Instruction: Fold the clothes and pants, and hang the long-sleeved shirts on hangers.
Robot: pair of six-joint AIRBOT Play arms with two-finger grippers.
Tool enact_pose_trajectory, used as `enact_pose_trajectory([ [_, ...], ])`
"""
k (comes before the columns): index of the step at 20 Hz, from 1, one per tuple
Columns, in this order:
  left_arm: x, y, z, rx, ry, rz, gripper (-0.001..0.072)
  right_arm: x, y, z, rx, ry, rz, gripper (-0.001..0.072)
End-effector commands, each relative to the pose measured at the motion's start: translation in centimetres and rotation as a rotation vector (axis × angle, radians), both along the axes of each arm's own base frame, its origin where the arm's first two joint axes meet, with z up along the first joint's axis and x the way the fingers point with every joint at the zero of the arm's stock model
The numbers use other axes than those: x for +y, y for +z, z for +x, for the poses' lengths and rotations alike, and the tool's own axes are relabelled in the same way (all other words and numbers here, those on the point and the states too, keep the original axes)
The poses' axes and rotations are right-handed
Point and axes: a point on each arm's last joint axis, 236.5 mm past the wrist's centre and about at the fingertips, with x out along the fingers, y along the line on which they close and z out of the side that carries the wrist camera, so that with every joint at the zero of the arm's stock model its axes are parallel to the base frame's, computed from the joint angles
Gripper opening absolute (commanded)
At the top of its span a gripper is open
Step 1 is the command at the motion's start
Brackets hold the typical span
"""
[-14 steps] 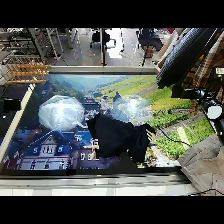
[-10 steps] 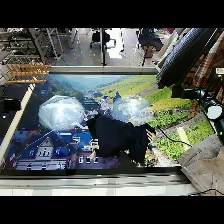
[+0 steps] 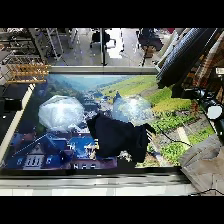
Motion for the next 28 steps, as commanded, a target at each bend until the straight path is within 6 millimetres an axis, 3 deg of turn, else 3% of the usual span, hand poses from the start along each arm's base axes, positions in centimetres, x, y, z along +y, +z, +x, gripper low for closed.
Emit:
enact_pose_trajectory([
  [1,-2.2,-0.8,0.3,-0.011,-0.016,-0.123,0.0016,0.1,0.1,0.0,-0.001,0.001,-0.001,0.0016],
  [5,-4.5,-0.8,1.2,-0.086,0.034,-0.315,0.0015,0.7,0.4,0.2,-0.029,-0.004,0.095,0.0015],
  [9,-5.7,-1.0,1.3,-0.091,0.039,-0.391,0.0018,2.7,2.0,0.5,-0.120,-0.034,0.473,0.0016],
  [10,-5.7,-1.1,1.3,-0.090,0.038,-0.393,0.0052,3.0,2.6,0.4,-0.141,-0.040,0.532,0.0016],
  [11,-5.9,-1.2,1.5,-0.092,0.033,-0.400,0.0294,3.3,3.2,0.3,-0.156,-0.036,0.573,0.0017],
  [12,-6.5,-1.6,1.6,-0.072,0.008,-0.410,0.0615,4.7,2.9,-0.2,-0.114,-0.001,0.618,0.0018],
  [13,-8.0,-2.9,1.6,-0.015,-0.040,-0.440,0.0681,6.1,2.5,-0.9,-0.065,0.038,0.630,0.0019],
  [14,-9.9,-4.3,1.4,0.057,-0.109,-0.476,0.0665,7.8,1.8,-1.4,-0.009,0.083,0.645,0.0019],
  [15,-12.2,-6.0,1.4,0.119,-0.180,-0.527,0.0573,10.1,0.2,-2.3,0.092,0.150,0.646,0.0083],
  [16,-14.3,-7.6,1.7,0.168,-0.240,-0.562,0.0550,13.1,-2.3,-3.9,0.236,0.249,0.611,0.0190],
  [19,-19.3,-13.8,2.3,0.345,-0.427,-0.534,0.0553,21.2,-10.0,-12.6,0.735,0.563,0.444,0.0197],
  [20,-20.9,-15.8,2.3,0.397,-0.511,-0.505,0.0559,23.5,-11.2,-15.1,0.838,0.641,0.415,0.0336],
  [21,-22.6,-17.9,2.3,0.445,-0.598,-0.481,0.0598,26.0,-11.9,-16.7,0.887,0.712,0.388,0.0637],
  [22,-24.0,-19.8,2.4,0.475,-0.660,-0.467,0.0598,28.5,-12.3,-17.7,0.896,0.772,0.358,0.0698],
  [25,-27.8,-24.2,2.6,0.527,-0.714,-0.574,0.0598,35.2,-12.9,-19.9,0.892,0.885,0.291,0.0701],
  [28,-29.8,-26.7,3.5,0.513,-0.720,-0.670,0.0597,38.8,-15.3,-21.9,0.927,0.899,0.188,0.0701],
])
